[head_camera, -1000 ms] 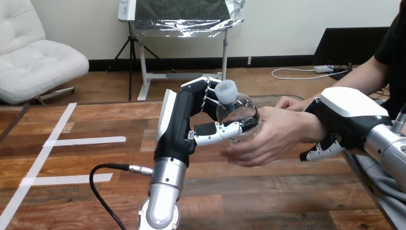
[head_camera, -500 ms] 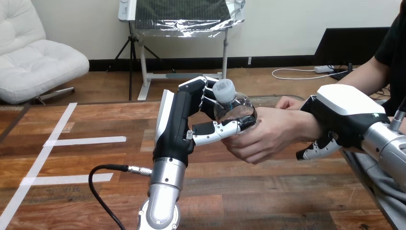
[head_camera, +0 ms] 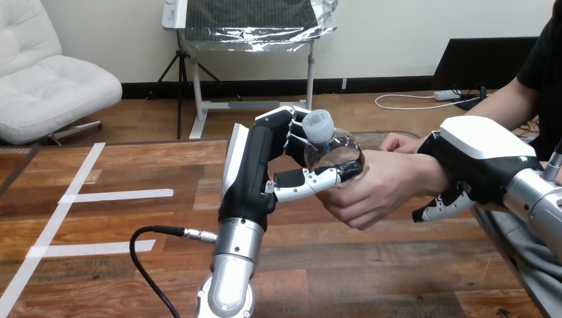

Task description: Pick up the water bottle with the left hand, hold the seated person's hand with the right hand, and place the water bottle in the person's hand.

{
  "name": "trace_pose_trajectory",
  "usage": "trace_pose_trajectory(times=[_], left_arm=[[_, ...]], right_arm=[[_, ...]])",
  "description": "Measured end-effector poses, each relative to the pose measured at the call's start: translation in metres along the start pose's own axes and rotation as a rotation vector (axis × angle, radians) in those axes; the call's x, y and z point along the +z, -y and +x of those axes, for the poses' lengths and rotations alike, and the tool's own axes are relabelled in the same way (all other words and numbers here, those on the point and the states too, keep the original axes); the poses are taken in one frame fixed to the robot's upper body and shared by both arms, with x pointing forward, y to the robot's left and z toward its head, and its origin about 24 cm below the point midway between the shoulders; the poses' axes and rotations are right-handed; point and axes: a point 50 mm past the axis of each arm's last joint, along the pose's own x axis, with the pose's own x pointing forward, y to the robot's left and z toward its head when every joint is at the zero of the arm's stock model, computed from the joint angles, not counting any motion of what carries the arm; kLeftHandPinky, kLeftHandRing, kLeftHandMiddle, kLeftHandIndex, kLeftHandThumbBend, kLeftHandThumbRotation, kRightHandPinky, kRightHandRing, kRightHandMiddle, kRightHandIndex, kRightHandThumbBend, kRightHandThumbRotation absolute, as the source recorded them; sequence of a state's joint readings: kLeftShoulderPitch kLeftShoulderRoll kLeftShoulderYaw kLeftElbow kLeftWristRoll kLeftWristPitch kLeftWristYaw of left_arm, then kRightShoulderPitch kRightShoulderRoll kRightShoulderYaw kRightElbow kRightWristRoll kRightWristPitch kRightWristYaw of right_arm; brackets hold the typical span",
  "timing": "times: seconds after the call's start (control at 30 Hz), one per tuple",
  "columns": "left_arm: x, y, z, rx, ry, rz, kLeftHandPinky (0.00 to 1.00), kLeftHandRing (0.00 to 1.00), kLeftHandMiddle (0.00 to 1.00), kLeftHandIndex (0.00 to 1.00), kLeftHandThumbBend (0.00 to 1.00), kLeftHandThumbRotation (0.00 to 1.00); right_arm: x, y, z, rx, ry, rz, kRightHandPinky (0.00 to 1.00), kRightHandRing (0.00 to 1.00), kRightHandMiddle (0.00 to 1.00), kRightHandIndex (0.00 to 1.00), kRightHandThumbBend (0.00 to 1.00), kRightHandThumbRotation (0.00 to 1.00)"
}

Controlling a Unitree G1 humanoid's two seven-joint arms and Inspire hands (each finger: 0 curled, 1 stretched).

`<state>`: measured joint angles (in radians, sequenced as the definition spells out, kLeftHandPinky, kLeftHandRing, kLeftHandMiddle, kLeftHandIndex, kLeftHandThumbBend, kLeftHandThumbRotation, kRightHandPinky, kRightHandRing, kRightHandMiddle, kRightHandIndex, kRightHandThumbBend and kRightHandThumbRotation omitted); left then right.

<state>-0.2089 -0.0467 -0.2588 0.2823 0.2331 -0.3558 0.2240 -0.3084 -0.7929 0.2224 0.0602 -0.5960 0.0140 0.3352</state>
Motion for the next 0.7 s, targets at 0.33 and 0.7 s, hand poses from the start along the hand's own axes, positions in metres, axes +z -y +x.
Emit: trace_pose_trajectory(times=[0.33, 0.7], left_arm=[[0.0028, 0.0034, 0.0020, -0.011, 0.012, -0.006, 0.38, 0.40, 0.42, 0.47, 0.61, 0.00], [0.0032, 0.0044, 0.0025, -0.025, 0.012, -0.012, 0.42, 0.50, 0.55, 0.58, 0.67, 0.05]], right_arm=[[-0.0055, 0.0013, -0.0008, -0.015, 0.003, 0.006, 0.18, 0.25, 0.34, 0.37, 0.79, 0.00], [-0.0075, -0.0002, -0.0014, -0.035, -0.012, -0.033, 0.35, 0.41, 0.51, 0.55, 0.84, 0.00]])
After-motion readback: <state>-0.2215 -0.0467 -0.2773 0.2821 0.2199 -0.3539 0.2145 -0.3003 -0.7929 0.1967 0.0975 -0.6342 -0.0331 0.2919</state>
